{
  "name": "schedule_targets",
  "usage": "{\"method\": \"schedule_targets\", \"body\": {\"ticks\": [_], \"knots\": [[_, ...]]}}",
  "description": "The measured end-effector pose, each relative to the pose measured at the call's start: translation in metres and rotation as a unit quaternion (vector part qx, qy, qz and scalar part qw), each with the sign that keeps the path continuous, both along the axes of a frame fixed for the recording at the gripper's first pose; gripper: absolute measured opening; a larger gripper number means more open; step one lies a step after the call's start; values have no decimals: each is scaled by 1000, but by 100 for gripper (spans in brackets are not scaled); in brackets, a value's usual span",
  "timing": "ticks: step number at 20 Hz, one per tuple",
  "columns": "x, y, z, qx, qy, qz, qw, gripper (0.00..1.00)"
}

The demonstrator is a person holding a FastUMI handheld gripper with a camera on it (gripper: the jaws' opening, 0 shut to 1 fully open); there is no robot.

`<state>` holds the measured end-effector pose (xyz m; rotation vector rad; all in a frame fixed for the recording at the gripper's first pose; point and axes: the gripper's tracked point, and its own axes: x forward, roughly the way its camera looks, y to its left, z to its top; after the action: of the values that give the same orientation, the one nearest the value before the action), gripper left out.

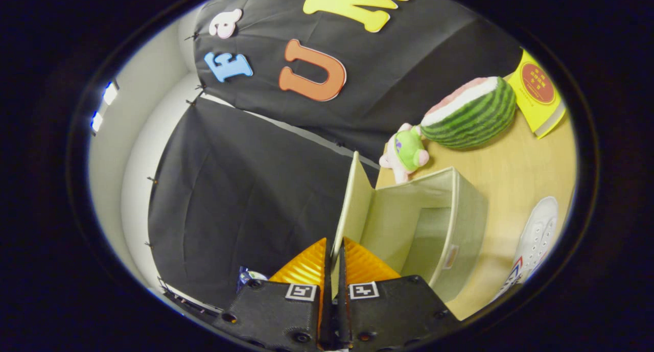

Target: Open the storage box then place both shoes into the box .Put the left shoe in first, then the right shoe, with the right side of both shoes facing outward in a uniform manner.

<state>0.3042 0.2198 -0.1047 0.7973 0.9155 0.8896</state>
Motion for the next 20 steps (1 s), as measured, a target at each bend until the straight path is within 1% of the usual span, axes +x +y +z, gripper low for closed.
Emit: {"method": "schedule_targets", "body": {"ticks": [2, 4, 7, 12, 13, 16, 18, 20], "knots": [[3, 14, 10, 3, -4, -6, 1000, 10], [-1, 31, 23, 6, -14, 0, 1000, 10], [-4, 56, 33, -6, -22, 4, 1000, 10], [-8, 108, 47, -14, -36, 2, 999, 13], [-6, 119, 47, -18, -35, 1, 999, 15], [-7, 158, 48, -23, -34, 10, 999, 18], [-12, 183, 53, -16, -42, 28, 999, 24], [-16, 201, 49, -46, -64, 46, 996, 50]]}}
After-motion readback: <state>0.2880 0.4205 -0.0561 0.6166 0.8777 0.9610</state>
